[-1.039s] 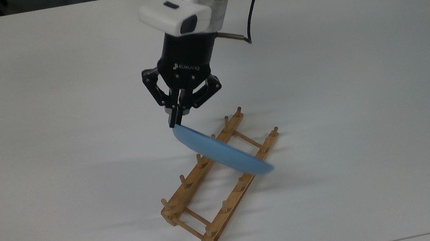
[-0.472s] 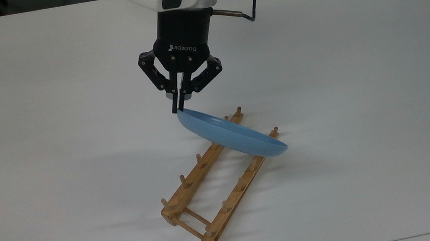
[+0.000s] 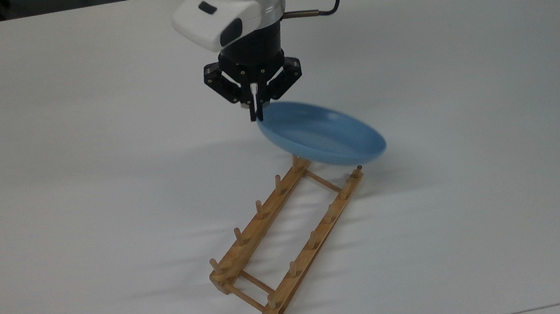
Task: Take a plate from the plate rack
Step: 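Lift the gripped plate up and out of the wooden rack, then carry the plate away from the rack and lower it onto the table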
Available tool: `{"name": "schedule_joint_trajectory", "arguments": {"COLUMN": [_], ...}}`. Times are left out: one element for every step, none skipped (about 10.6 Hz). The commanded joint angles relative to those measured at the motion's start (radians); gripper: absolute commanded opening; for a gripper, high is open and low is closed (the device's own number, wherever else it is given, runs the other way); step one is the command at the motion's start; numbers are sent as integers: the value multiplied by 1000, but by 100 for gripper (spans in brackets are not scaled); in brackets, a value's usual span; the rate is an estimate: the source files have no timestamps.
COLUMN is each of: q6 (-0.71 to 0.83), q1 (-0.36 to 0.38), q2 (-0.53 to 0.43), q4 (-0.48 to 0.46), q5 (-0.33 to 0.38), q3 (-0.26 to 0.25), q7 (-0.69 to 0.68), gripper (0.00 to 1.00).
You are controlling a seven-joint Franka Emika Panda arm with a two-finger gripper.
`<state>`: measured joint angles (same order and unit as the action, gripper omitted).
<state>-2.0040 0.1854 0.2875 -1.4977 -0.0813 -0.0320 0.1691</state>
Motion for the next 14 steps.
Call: {"name": "schedule_joint_trajectory", "arguments": {"q6": [227,299,354,393,396,395,395,390,387,387,387,389,386,381], "q1": [3,3,2,-3,-26,-44,-58,-72,-84,-92,-93,-95,-103,-109], "q2": [-22,-19,-16,-7,-1,15,44,79,105,120,142,153,176,188], "q4": [-18,-21,-29,-42,-67,-88,-93,-93,-93,-101,-108,-113,-121,-121], "q5": [72,72,71,64,60,54,28,-9,-34,-54,-67,-71,-71,-71], "q3": [-5,-5,-6,-9,-9,-9,-9,-9,-9,-8,-8,-9,-8,-8], "q7": [-288,-406,-513,-614,-688,-730,-776,-813,-826,-841,-862,-876,-896,-908], "gripper": [0,0,0,0,0,0,0,0,0,0,0,0,0,0]}}
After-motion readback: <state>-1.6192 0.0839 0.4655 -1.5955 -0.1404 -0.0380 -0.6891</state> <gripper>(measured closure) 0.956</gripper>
